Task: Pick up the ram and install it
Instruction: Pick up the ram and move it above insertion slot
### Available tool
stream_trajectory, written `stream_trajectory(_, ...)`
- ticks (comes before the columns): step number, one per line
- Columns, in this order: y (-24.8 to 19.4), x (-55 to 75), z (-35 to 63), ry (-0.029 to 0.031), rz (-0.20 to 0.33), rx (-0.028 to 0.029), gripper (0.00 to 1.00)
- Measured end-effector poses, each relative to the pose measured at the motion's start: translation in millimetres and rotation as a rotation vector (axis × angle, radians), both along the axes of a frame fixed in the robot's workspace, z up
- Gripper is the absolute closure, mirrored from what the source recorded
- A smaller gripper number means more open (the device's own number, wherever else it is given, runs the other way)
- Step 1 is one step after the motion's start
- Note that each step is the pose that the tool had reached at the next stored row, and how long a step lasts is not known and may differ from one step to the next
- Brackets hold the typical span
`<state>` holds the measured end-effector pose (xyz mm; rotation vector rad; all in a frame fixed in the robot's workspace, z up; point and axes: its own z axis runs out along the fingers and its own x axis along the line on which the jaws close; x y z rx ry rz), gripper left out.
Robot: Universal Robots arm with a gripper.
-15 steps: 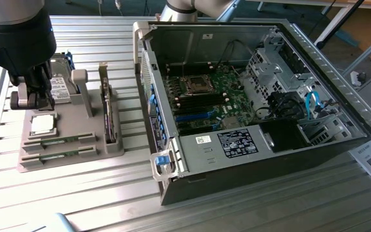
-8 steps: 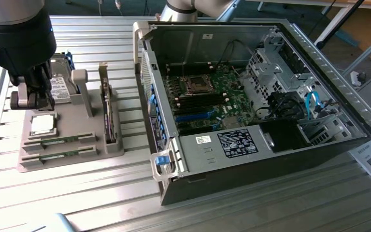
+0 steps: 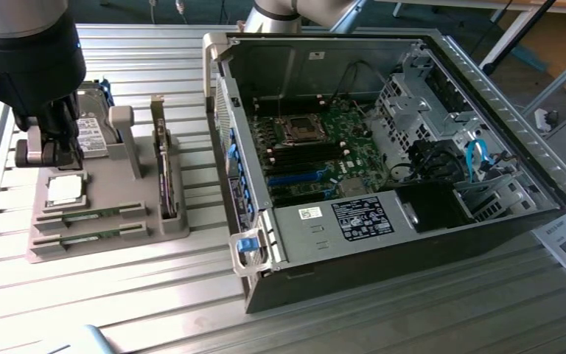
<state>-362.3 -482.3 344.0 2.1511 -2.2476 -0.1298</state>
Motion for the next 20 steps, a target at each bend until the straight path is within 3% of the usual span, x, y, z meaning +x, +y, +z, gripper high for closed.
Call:
stream_trajectory(5,0.0,0.0,0.0,0.0000,0.000,0.0000,0.83)
stream_trajectory(7,0.0,0.0,0.0,0.0000,0.000,0.0000,0.81)
stream_trajectory(8,0.0,0.0,0.0,0.0000,0.000,0.0000,0.75)
stream_trajectory(12,0.0,0.1,-0.1,-0.0002,0.000,0.0001,0.75)
stream_trajectory(16,0.1,0.0,0.0,0.0000,0.047,0.0000,0.75)
stream_trajectory(20,0.1,0.1,0.0,-0.0006,0.051,-0.0002,0.75)
